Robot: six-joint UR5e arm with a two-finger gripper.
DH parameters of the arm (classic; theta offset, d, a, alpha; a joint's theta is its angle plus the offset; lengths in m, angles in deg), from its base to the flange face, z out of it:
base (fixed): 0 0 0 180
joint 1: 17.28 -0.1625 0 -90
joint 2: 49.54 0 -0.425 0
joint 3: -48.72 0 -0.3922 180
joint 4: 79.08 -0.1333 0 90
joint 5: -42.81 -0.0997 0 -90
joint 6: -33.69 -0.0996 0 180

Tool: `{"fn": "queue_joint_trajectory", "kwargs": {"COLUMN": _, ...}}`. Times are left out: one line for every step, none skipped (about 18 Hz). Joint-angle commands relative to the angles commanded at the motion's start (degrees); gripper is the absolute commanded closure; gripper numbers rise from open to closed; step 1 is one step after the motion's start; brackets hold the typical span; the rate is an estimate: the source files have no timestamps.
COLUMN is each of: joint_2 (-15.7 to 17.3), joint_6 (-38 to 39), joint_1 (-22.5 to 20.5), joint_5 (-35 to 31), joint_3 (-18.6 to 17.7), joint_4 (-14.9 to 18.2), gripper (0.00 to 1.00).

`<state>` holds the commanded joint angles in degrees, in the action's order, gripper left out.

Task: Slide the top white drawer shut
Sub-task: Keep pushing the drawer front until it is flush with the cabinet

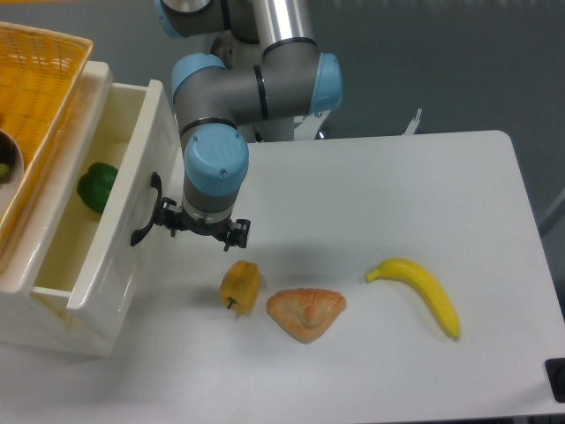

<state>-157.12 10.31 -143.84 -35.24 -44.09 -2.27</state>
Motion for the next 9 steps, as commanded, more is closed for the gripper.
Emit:
{"fn": "queue_joint_trajectory", "kwargs": {"joint_2": 0.0, "joint_6": 0.0, "joint_1": 0.09, "joint_5": -0.17, "joint_3": 0.0, "joint_4": 0.0, "gripper": 0.0}}
{"fn": "queue_joint_trajectory", "kwargs": {"joint_2": 0.0, "joint_6": 0.0, "joint_1": 0.18, "joint_5": -0.18, "joint_3": 0.0, "joint_4": 0.0, "gripper": 0.0}}
{"fn": "queue_joint_trajectory", "kwargs": {"joint_2": 0.0, "joint_6": 0.0, "joint_1": 0.18, "joint_5": -0.09, "joint_3": 0.09, "joint_4": 0.0, "gripper": 0.0}}
{"fn": "queue_joint_trajectory", "kwargs": {"joint_2": 0.0, "joint_6": 0.0, "joint_1": 0.7, "joint_5": -0.17, "joint_3": 0.09, "joint_4": 0.0, "gripper": 0.0}}
{"fn": "queue_joint_trajectory", "kwargs": {"joint_2": 0.0, "joint_6": 0.09, "joint_1": 0.97, "joint_5": -0.18, "joint_3": 0.09, "joint_4": 0.0, "gripper": 0.0}}
{"fn": "queue_joint_trajectory", "kwargs": {"joint_2": 0.0, "joint_6": 0.09, "joint_1": 1.14, "joint_5": -0.18, "joint_3": 0.09, "joint_4": 0.0, "gripper": 0.0}}
{"fn": "queue_joint_trajectory", "kwargs": {"joint_2": 0.0, "joint_6": 0.09, "joint_1": 1.23, "joint_5": -0.26, "joint_3": 0.0, "joint_4": 0.0, "gripper": 0.0}}
{"fn": "queue_joint_trajectory", "kwargs": {"joint_2": 0.0, "joint_6": 0.09, "joint_1": 1.67, "joint_5": -0.35, "joint_3": 0.0, "joint_4": 0.0, "gripper": 0.0}}
{"fn": "queue_joint_trajectory", "kwargs": {"joint_2": 0.0, "joint_6": 0.09, "joint_1": 2.02, "joint_5": -0.35, "joint_3": 0.09, "joint_4": 0.0, "gripper": 0.0}}
